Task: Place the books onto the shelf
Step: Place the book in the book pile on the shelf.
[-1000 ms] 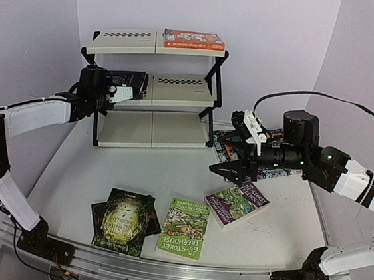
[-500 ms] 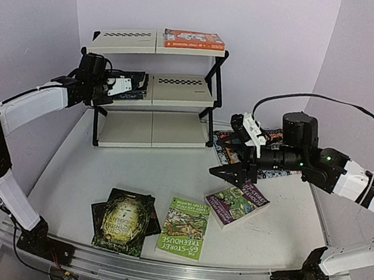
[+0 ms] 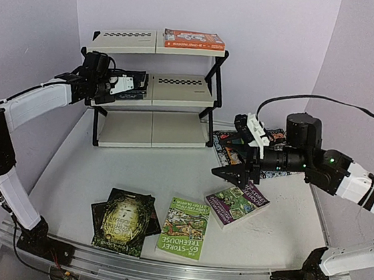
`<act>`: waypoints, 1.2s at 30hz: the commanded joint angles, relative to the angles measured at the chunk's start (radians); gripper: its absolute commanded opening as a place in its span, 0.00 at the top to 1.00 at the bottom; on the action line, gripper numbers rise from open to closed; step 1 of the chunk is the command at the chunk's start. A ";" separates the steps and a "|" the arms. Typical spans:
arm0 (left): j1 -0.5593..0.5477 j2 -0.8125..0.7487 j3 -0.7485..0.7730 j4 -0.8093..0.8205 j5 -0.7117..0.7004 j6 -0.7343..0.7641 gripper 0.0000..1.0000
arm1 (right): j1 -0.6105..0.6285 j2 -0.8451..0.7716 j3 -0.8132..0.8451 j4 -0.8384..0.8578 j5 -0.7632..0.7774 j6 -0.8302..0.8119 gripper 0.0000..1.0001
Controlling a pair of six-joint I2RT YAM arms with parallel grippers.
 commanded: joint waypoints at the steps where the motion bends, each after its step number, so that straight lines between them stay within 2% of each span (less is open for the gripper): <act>1: -0.002 0.014 0.064 -0.004 -0.019 -0.023 0.83 | -0.002 -0.020 -0.007 0.028 -0.018 0.000 0.12; 10: -0.002 0.070 0.088 0.043 -0.063 0.054 0.85 | -0.001 -0.024 -0.009 0.028 -0.017 0.005 0.12; 27: 0.003 0.134 0.144 0.077 -0.051 0.082 0.83 | -0.001 -0.028 -0.007 0.028 -0.017 0.007 0.12; 30: 0.004 0.131 0.143 0.078 -0.052 0.081 0.70 | -0.001 -0.028 -0.006 0.028 -0.016 0.008 0.12; 33: 0.003 0.105 0.119 0.076 -0.042 0.071 0.44 | -0.002 -0.025 -0.006 0.028 -0.017 0.009 0.11; 36: 0.004 0.070 0.085 0.075 -0.025 0.068 0.32 | -0.001 -0.019 -0.002 0.028 -0.021 0.009 0.11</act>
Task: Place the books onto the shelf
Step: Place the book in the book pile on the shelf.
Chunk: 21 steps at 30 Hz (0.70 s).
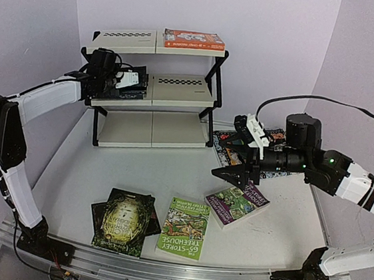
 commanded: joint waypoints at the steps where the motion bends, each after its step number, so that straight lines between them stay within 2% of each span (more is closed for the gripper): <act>1: 0.005 -0.055 -0.023 -0.023 0.038 -0.019 0.30 | -0.001 -0.017 0.004 0.029 -0.022 0.009 0.11; 5: 0.004 -0.082 -0.027 -0.074 0.050 -0.036 0.19 | -0.001 -0.007 0.013 0.030 -0.031 0.014 0.11; 8: 0.005 -0.097 -0.014 -0.160 0.078 -0.064 0.01 | -0.002 -0.004 0.016 0.033 -0.037 0.018 0.12; 21: 0.004 -0.120 -0.015 -0.195 0.096 -0.118 0.00 | -0.002 -0.010 0.014 0.037 -0.041 0.033 0.12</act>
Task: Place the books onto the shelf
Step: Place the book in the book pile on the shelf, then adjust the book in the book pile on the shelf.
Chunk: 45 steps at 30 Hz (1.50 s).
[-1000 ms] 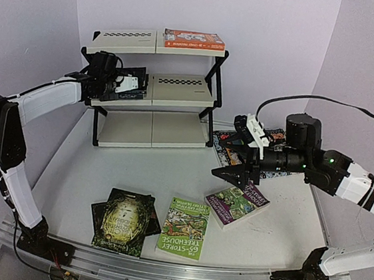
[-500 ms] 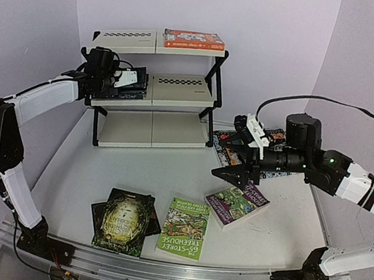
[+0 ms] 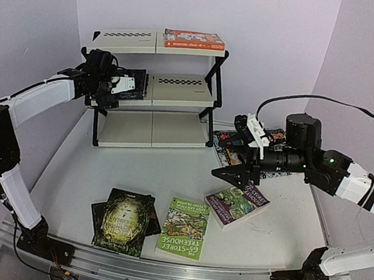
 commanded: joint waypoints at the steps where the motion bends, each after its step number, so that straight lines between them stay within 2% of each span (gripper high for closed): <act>1: -0.002 -0.053 0.006 -0.005 0.018 -0.041 0.00 | -0.002 -0.010 0.013 0.036 -0.026 0.016 0.12; 9: -0.048 -0.167 -0.060 -0.007 0.045 -0.171 0.00 | -0.001 -0.007 0.011 0.037 -0.024 0.015 0.12; 13: -0.095 -0.232 -0.117 -0.007 -0.009 -0.259 0.00 | -0.001 -0.002 0.011 0.040 -0.028 0.018 0.12; 16: -0.126 -0.278 -0.156 -0.014 -0.054 -0.378 0.00 | -0.001 -0.002 0.009 0.043 -0.029 0.019 0.12; 18: -0.139 -0.306 -0.169 -0.019 -0.097 -0.508 0.05 | -0.001 -0.005 0.006 0.045 -0.027 0.020 0.12; 23: -0.140 -0.356 -0.163 -0.103 -0.227 -1.037 0.15 | -0.001 -0.014 -0.009 0.046 -0.015 0.019 0.12; 26: -0.140 -0.354 -0.131 -0.231 -0.167 -1.315 0.18 | -0.001 -0.019 -0.017 0.048 -0.012 0.020 0.11; 28: -0.136 -0.341 -0.117 -0.288 -0.093 -1.439 0.28 | -0.001 -0.024 -0.022 0.048 -0.010 0.020 0.11; 30: -0.128 -0.320 -0.095 -0.335 -0.016 -1.536 0.50 | -0.002 -0.033 -0.027 0.047 -0.007 0.020 0.11; 32: -0.116 -0.303 -0.075 -0.372 0.014 -1.593 0.62 | -0.001 -0.043 -0.033 0.046 -0.003 0.018 0.11; 35: -0.100 -0.274 -0.048 -0.390 0.029 -1.632 0.74 | -0.001 -0.055 -0.042 0.046 0.005 0.014 0.11; 45: -0.032 -0.135 0.064 -0.399 0.106 -1.628 0.74 | -0.001 -0.071 -0.048 0.046 0.013 0.012 0.11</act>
